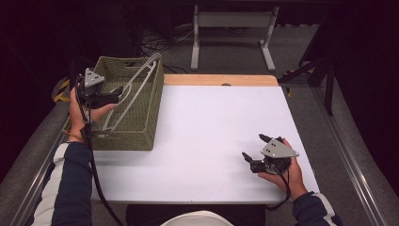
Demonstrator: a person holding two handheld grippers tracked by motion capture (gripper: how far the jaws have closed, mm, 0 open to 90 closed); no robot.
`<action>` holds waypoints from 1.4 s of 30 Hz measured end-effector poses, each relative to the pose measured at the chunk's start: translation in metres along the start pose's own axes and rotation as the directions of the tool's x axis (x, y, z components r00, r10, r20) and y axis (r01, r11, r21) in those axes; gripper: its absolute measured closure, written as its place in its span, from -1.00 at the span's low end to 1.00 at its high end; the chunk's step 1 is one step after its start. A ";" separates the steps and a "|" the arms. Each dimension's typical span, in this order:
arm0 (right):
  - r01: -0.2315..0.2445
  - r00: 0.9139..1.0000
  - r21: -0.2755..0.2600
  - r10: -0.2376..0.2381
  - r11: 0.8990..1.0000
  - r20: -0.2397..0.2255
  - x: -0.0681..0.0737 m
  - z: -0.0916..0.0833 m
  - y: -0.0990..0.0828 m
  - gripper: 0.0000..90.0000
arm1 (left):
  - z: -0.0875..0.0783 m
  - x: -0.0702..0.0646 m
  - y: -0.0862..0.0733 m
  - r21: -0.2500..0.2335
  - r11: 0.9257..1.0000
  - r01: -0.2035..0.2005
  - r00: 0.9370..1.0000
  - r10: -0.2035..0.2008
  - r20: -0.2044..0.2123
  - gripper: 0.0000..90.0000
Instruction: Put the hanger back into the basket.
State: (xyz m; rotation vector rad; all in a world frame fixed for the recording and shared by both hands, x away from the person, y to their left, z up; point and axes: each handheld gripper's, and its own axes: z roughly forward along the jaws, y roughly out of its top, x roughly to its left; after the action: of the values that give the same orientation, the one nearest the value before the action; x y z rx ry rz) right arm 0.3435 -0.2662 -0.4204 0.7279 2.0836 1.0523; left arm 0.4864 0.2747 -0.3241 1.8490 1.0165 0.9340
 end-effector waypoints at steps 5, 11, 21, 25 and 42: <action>-0.003 1.000 -0.004 0.003 1.000 0.001 0.000 0.000 -0.001 -0.66 | -0.007 -0.009 0.002 -0.069 0.998 -0.003 0.999 0.006 0.048 -0.60; -0.014 1.000 -0.006 0.014 1.000 -0.003 0.000 0.001 -0.001 -0.66 | -0.011 -0.021 0.003 -0.122 0.992 -0.001 0.996 0.012 0.093 -0.73; -0.024 1.000 -0.014 0.024 1.000 0.005 0.000 0.000 -0.001 -0.66 | -0.025 -0.037 0.002 -0.212 0.977 -0.003 0.984 0.041 0.175 -0.84; -0.029 1.000 -0.015 0.029 0.999 0.003 0.002 0.000 0.000 -0.66 | -0.030 -0.045 0.001 -0.238 0.971 -0.010 0.978 0.059 0.198 -0.86; -0.021 1.000 -0.021 0.021 1.000 -0.004 0.007 0.000 0.002 -0.66 | -0.045 -0.082 -0.008 -0.318 0.947 -0.049 0.961 0.131 0.242 -0.89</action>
State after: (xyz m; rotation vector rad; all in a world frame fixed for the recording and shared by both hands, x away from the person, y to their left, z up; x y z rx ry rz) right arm 0.3401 -0.2601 -0.4209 0.7393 2.0692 1.0866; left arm 0.4119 0.2180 -0.3305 1.7066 0.5908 0.8235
